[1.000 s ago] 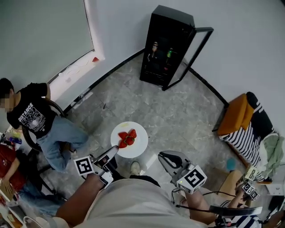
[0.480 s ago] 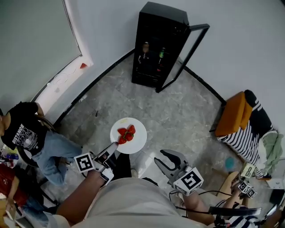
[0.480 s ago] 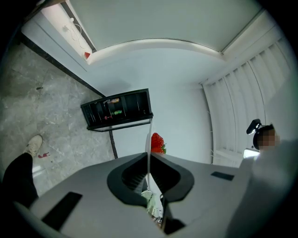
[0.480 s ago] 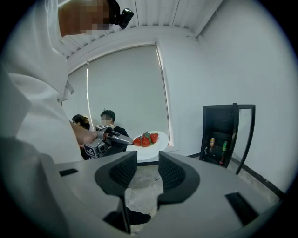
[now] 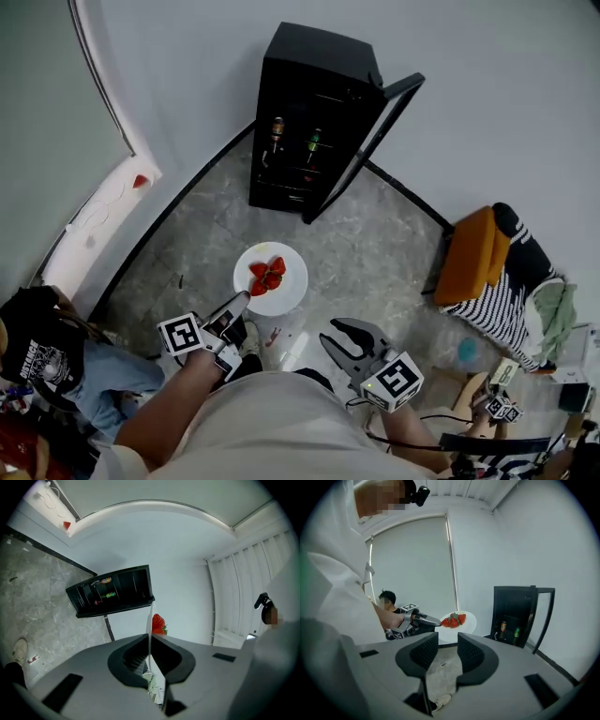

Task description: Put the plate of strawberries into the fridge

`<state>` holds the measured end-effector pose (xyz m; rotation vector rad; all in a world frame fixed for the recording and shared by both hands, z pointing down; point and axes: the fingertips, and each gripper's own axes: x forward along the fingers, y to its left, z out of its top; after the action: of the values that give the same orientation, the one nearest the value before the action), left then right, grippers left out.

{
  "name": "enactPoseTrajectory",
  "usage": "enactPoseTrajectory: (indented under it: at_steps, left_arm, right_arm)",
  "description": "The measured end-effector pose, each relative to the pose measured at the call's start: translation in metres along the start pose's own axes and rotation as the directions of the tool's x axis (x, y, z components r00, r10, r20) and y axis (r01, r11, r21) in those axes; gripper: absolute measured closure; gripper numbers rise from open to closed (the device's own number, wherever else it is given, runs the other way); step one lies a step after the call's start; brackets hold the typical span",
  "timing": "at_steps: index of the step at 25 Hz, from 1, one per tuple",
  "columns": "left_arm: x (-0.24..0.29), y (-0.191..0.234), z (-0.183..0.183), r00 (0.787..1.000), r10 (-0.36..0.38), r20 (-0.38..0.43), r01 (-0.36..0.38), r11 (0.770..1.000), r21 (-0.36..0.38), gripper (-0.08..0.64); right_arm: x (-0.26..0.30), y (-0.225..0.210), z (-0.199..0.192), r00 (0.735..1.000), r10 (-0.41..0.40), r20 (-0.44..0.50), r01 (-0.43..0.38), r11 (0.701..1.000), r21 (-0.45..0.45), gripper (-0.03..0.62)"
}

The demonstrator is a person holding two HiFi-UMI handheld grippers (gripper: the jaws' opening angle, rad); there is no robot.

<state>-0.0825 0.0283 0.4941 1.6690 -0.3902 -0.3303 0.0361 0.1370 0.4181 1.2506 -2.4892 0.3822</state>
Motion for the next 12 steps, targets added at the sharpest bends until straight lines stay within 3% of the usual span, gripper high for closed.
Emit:
enactPoseTrajectory:
  at_steps: [4,9,12]
  left_arm:
    - [0.032,0.012,0.049,1.000,0.007,-0.031,-0.004,0.995,0.095,0.535]
    - [0.057,0.023,0.080,1.000,0.001,0.005,-0.001,0.999,0.048,0.535]
    - [0.095,0.028,0.111,1.000,-0.005,0.025,0.004,0.999,0.048,0.535]
  right_arm:
    - [0.032,-0.027,0.016,1.000,-0.026,0.005,0.026,1.000,0.013,0.454]
    - [0.041,-0.047,0.022,0.999,-0.040,0.009,0.040,0.999,-0.008,0.454]
    - [0.054,-0.086,0.028,0.999,-0.045,0.010,0.045,0.999,-0.001,0.454]
